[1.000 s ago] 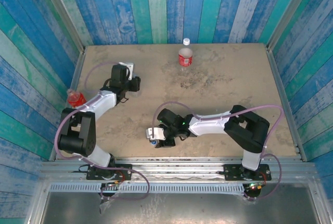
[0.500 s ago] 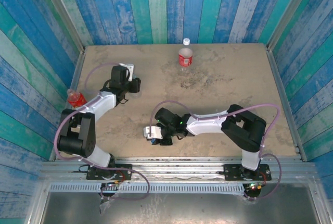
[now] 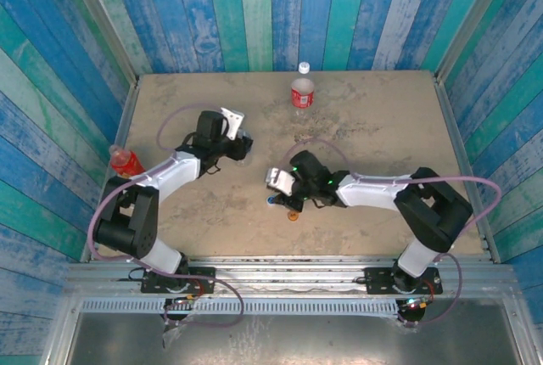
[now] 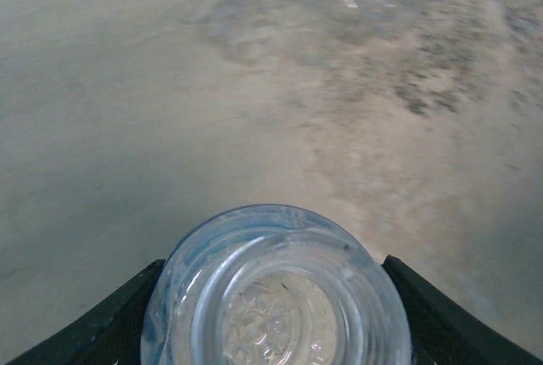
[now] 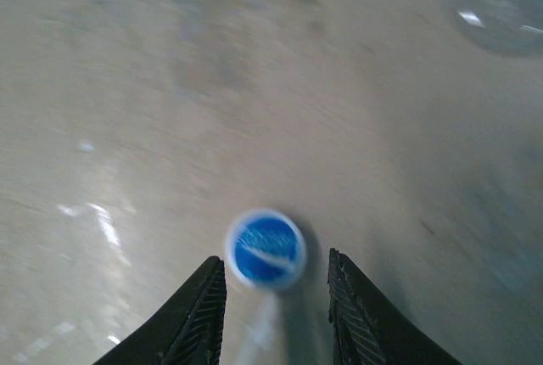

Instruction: Screw on the bottle caps

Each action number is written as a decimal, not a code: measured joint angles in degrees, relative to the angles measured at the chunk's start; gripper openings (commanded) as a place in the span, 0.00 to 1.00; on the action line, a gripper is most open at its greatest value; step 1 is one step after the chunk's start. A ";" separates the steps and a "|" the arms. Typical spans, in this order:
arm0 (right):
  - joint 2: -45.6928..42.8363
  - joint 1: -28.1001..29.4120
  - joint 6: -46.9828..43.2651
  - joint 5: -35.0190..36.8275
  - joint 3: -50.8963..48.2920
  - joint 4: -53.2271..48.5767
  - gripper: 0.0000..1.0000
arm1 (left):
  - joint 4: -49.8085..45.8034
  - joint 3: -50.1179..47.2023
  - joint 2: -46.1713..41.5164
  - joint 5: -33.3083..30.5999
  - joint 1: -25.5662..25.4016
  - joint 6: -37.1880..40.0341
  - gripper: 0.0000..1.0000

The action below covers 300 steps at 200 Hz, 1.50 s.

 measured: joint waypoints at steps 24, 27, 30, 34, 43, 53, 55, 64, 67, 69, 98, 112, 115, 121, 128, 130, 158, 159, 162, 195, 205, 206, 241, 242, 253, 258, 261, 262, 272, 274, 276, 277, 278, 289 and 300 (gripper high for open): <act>-1.73 -5.88 4.46 2.36 -2.45 0.85 0.34 | -0.04 0.00 0.02 4.63 -2.64 2.54 0.64; -1.86 -6.43 5.03 2.58 -2.67 0.90 0.35 | -0.04 0.00 0.02 5.11 -2.91 2.75 0.63; -1.99 -6.97 5.42 2.89 -2.86 0.98 0.35 | -0.04 0.00 0.04 5.62 -3.15 2.93 0.63; -2.12 -7.54 6.08 3.08 -3.08 1.07 0.36 | -0.02 0.00 0.04 6.23 -3.48 3.10 0.63; -2.38 -8.50 7.08 3.69 -3.52 1.22 0.39 | 0.04 0.00 0.07 7.65 -4.09 3.19 0.63; -2.58 -8.74 8.17 3.82 -3.85 1.57 0.42 | 0.20 0.00 0.07 9.35 -4.50 3.19 0.63; -2.62 -8.72 8.15 3.82 -3.89 1.68 0.42 | 0.26 0.00 0.07 9.68 -4.52 3.17 0.63; -2.95 -8.61 8.87 3.65 -4.20 2.14 0.45 | 0.66 0.00 0.07 10.88 -4.61 3.21 0.63; -3.06 -8.55 9.09 3.61 -4.26 2.25 0.46 | 0.76 0.00 0.07 11.13 -4.63 3.23 0.63; -3.13 -8.57 9.14 3.61 -4.26 2.29 0.47 | 0.85 0.00 0.07 11.32 -4.66 3.28 0.63; -4.15 -8.33 9.77 2.36 -4.31 3.39 0.59 | 1.03 0.00 0.70 12.28 -4.96 4.42 0.68; -4.37 -7.93 9.77 2.10 -4.31 3.74 0.62 | 1.01 0.00 1.68 12.28 -5.09 4.87 0.70; -4.39 -7.80 9.75 2.08 -4.31 3.76 0.62 | 1.25 0.00 1.92 12.44 -5.09 5.01 0.71; -4.39 -7.45 9.68 2.08 -4.31 3.82 0.63 | 1.60 0.17 2.25 12.46 -5.14 5.09 0.72; -4.42 -6.99 9.66 2.05 -4.31 3.82 0.64 | 1.73 0.39 2.54 12.46 -5.22 5.22 0.74; -4.42 -6.91 9.66 2.08 -4.31 3.85 0.64 | 1.70 0.44 2.60 12.44 -5.22 5.25 0.75; -4.61 -5.99 9.66 2.05 -4.31 3.80 0.66 | 0.63 0.70 3.98 12.13 -5.68 5.73 0.84; -4.63 -5.99 9.66 2.05 -4.31 3.82 0.66 | 0.52 0.70 4.02 12.13 -5.70 5.70 0.84; -4.70 -5.97 9.66 2.05 -4.31 3.82 0.66 | 0.35 0.70 4.09 12.11 -5.73 5.70 0.85; -5.84 -5.95 9.66 2.12 -4.31 3.89 0.67 | 1.31 0.15 4.04 11.85 -5.86 5.57 0.98; -6.12 -5.95 9.66 2.10 -4.31 4.07 0.67 | 3.13 -0.96 3.85 11.89 -5.86 5.01 0.94; -6.12 -5.95 9.66 2.10 -4.31 4.11 0.67 | 3.48 -1.20 3.80 11.85 -5.86 5.07 0.94; -6.23 -5.95 9.75 1.88 -4.42 4.74 0.68 | 12.24 -8.61 0.31 11.85 -5.90 2.97 0.94; -6.23 -5.95 9.77 1.86 -4.42 4.79 0.68 | 12.44 -8.79 0.20 11.82 -5.90 2.86 0.94; -6.23 -5.95 9.92 1.51 -4.57 5.09 0.68 | 17.05 -11.78 -1.75 11.72 -5.97 1.86 0.94; -6.23 -5.95 9.99 1.33 -4.61 5.14 0.68 | 19.30 -13.18 -2.67 11.69 -5.97 1.40 0.94; -6.23 -5.95 10.03 1.22 -4.63 5.22 0.68 | 20.70 -13.97 -3.13 11.58 -5.97 1.09 0.94; -6.23 -5.95 10.05 1.20 -4.66 5.25 0.68 | 21.29 -14.38 -3.41 11.56 -5.97 1.01 0.94; -6.21 -5.95 10.23 0.98 -4.74 5.49 0.68 | 26.29 -17.42 -5.29 11.26 -6.10 0.00 0.94; -6.21 -5.95 10.29 0.94 -4.74 5.51 0.69 | 27.47 -18.08 -5.62 11.10 -6.12 -0.09 0.94; -6.21 -5.95 10.32 0.90 -4.76 5.53 0.69 | 28.52 -18.75 -5.99 11.04 -6.12 -0.37 0.94; -6.21 -5.92 10.34 0.90 -4.76 5.55 0.69 | 28.87 -18.97 -6.14 10.99 -6.14 -0.46 0.94; -6.21 -5.95 10.34 0.87 -4.76 5.55 0.69 | 29.59 -19.43 -6.40 10.99 -6.19 -0.52 0.94; -6.21 -5.92 10.56 0.70 -4.81 5.81 0.69 | 34.77 -22.43 -7.82 10.49 -6.47 -1.22 0.94; -6.21 -5.92 10.78 0.50 -4.81 5.92 0.69 | 39.63 -24.94 -8.57 9.94 -6.88 -1.84 0.94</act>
